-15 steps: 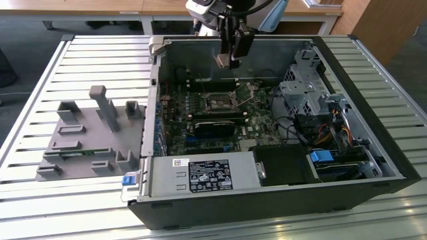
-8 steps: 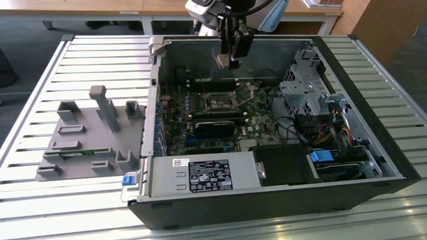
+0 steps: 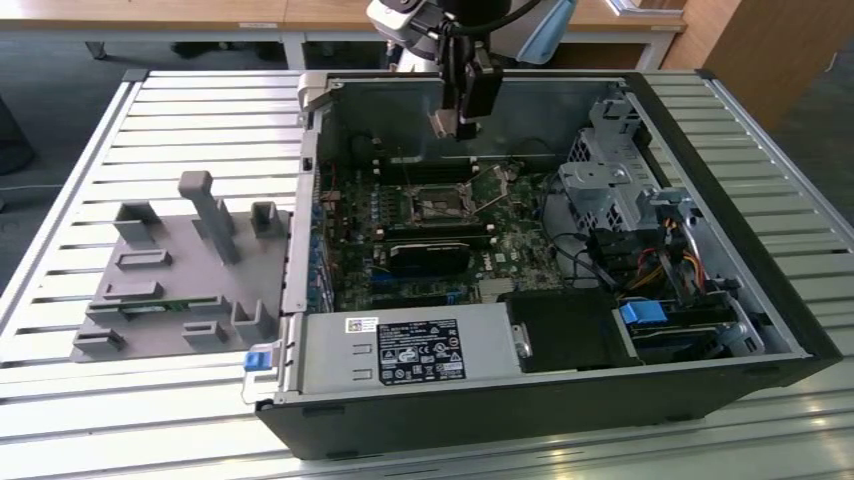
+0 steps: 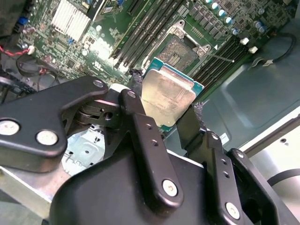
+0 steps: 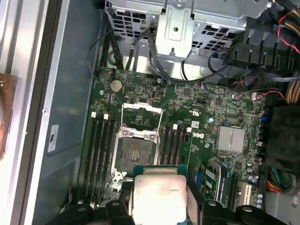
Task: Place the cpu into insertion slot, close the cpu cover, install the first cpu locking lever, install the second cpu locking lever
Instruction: 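Place the cpu into insertion slot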
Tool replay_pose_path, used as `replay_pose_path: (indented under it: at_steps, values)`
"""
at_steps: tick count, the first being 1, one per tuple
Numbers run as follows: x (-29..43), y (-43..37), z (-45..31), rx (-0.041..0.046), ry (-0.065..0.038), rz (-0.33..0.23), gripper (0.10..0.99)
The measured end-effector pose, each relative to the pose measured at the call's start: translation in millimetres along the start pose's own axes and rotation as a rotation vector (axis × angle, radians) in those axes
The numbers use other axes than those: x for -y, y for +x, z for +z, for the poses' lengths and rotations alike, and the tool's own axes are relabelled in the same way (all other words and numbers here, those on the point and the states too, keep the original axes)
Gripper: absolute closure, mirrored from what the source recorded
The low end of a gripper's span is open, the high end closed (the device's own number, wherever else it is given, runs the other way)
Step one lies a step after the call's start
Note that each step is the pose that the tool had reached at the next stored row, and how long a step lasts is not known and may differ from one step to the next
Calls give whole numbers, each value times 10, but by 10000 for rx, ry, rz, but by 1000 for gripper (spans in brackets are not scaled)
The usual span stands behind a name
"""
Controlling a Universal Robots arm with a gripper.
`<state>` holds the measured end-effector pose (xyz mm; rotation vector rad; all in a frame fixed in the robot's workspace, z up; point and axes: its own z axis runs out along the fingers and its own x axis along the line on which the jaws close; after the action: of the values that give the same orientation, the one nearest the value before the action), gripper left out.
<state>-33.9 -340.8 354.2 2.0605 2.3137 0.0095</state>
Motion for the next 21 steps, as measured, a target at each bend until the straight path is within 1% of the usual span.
replay_pose_path:
  at_steps: [4,8,17,21]
  values:
    - [1,0,12,12,11,347,545]
    - [1,1,24,19,17,538,545]
    - [2,1,46,31,21,633,545]
    - [2,2,56,64,23,632,545]
